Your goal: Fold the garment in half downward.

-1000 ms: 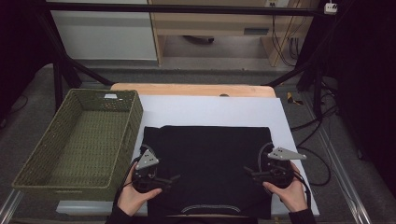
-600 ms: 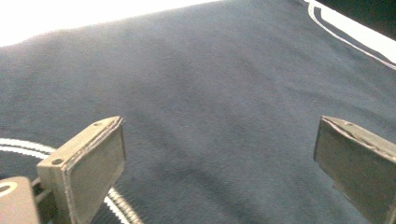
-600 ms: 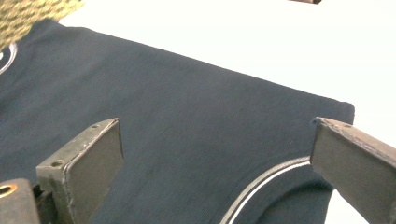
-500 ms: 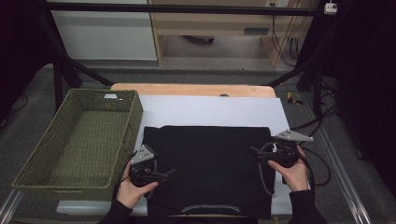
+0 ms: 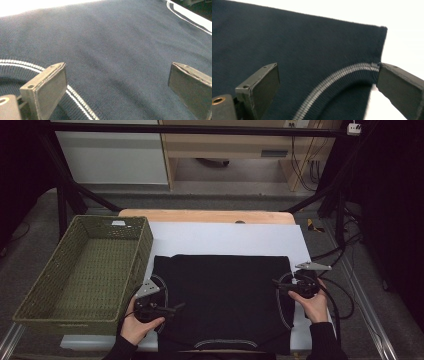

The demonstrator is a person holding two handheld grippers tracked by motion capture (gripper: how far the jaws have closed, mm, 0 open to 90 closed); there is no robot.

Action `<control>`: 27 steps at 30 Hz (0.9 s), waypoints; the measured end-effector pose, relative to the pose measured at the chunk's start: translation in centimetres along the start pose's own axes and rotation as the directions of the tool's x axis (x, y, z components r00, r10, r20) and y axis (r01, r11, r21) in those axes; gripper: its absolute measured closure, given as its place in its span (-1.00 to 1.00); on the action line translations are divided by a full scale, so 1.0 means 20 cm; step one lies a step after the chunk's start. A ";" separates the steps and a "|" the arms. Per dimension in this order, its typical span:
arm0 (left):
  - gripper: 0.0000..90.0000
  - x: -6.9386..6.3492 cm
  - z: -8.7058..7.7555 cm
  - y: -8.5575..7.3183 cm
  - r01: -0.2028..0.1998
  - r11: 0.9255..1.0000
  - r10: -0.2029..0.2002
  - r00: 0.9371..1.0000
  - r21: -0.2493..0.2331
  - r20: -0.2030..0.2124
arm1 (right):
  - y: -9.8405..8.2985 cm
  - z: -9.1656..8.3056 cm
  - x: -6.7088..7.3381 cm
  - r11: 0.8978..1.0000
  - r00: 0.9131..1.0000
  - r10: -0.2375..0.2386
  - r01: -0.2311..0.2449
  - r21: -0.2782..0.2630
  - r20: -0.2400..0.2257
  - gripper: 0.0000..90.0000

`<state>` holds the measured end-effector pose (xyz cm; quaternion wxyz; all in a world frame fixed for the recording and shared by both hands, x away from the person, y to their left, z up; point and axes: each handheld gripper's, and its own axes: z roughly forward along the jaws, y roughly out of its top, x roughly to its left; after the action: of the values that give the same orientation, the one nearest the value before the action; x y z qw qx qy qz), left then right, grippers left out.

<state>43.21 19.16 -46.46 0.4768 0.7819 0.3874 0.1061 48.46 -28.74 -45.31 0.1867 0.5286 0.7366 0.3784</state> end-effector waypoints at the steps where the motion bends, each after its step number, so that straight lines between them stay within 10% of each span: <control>1: -0.96 0.00 0.00 0.00 0.000 1.000 0.000 1.000 -0.001 -0.004 | -0.01 0.01 -0.01 1.000 1.000 0.002 -0.002 0.004 0.010 -0.86; 9: -0.96 0.01 0.01 -0.01 0.005 1.000 -0.005 1.000 0.010 -0.016 | -0.06 0.09 -0.09 0.998 0.994 0.027 -0.033 0.057 0.110 -0.73; 15: -0.96 0.01 0.03 -0.02 0.003 1.000 -0.003 1.000 0.027 -0.018 | -0.06 0.13 -0.11 0.997 0.995 0.049 -0.054 0.053 0.092 -0.57; 27: -0.96 0.02 0.03 -0.03 0.003 0.999 -0.003 1.000 0.035 -0.020 | -0.05 0.11 -0.09 0.991 0.993 0.114 -0.116 0.067 0.024 0.49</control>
<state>43.51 19.10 -47.38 0.4593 0.7885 0.3950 0.1062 50.02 -29.68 -47.76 0.1536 0.5800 0.7155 0.3577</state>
